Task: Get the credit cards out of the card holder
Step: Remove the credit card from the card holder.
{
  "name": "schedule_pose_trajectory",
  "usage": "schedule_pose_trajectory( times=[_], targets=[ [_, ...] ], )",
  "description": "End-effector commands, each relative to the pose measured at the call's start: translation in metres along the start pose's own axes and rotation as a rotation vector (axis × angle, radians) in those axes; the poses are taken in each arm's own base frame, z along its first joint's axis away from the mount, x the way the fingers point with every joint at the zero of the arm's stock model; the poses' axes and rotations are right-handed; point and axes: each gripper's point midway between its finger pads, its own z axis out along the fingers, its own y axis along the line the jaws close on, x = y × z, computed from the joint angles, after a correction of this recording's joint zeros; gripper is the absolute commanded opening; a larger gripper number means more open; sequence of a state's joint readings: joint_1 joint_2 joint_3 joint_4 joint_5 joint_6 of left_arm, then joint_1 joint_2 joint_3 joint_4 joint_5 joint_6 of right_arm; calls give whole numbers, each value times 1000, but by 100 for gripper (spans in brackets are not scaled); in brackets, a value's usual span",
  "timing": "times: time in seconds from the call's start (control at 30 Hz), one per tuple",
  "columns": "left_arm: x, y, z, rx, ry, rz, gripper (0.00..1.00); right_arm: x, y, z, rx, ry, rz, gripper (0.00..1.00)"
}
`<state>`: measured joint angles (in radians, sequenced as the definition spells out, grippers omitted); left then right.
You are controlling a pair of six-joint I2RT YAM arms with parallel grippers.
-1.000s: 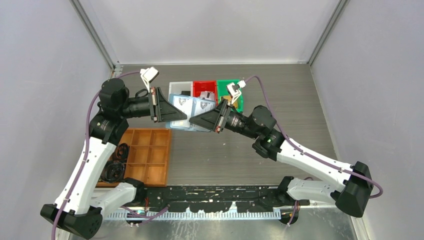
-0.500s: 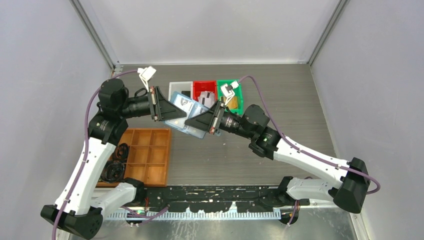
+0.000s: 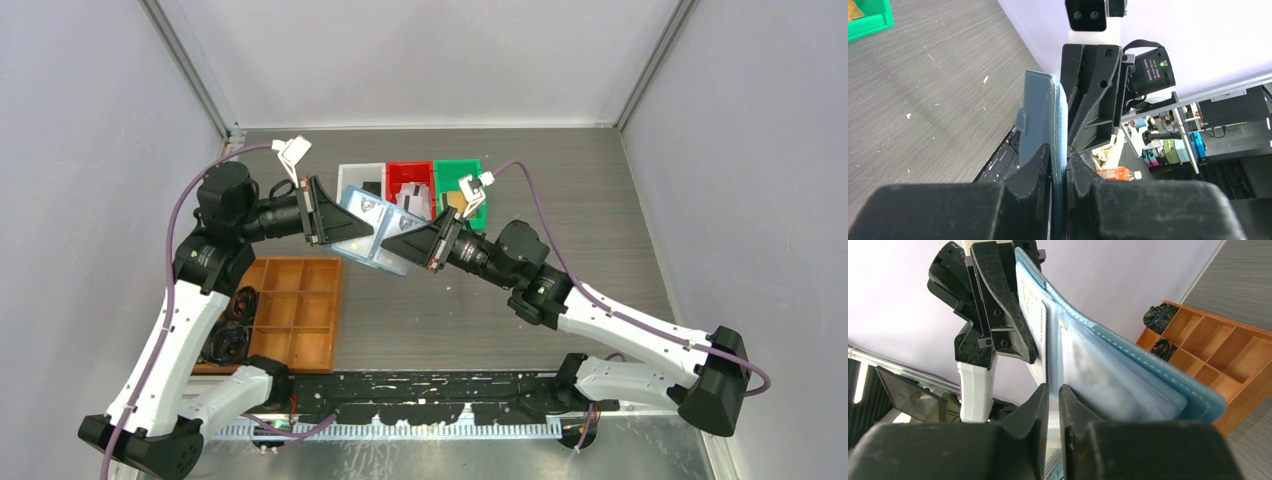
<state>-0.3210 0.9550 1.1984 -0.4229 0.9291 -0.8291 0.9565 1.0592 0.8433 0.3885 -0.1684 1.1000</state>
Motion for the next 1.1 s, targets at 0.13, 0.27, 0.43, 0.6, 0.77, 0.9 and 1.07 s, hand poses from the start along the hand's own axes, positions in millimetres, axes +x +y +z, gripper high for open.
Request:
schedule_pose_trajectory(
  times=[0.13, 0.27, 0.43, 0.6, 0.77, 0.9, 1.07],
  targets=[
    [-9, -23, -7, 46, -50, 82, 15, -12, 20, 8, -45, -34, -3, 39],
    [-8, -23, -7, 36, -35, 62, 13, -13, 18, 13, -25, -28, -3, 46],
    [-3, -27, -8, 68, -18, 77, 12, -17, 18, 21, -17, -43, 9, 47],
    [3, -35, -13, 103, -4, 107, 12, -19, 17, 31, -15, -45, 25, 44],
    [13, -46, -18, 164, 37, 152, 6, -25, 19, 35, -29, -76, 72, 32],
    [19, -51, -22, 190, 58, 181, 3, -32, 29, 34, -74, -91, 102, 32],
    [23, -52, -24, 207, 74, 202, 3, -41, 41, 34, -83, -108, 85, 43]
  ],
)
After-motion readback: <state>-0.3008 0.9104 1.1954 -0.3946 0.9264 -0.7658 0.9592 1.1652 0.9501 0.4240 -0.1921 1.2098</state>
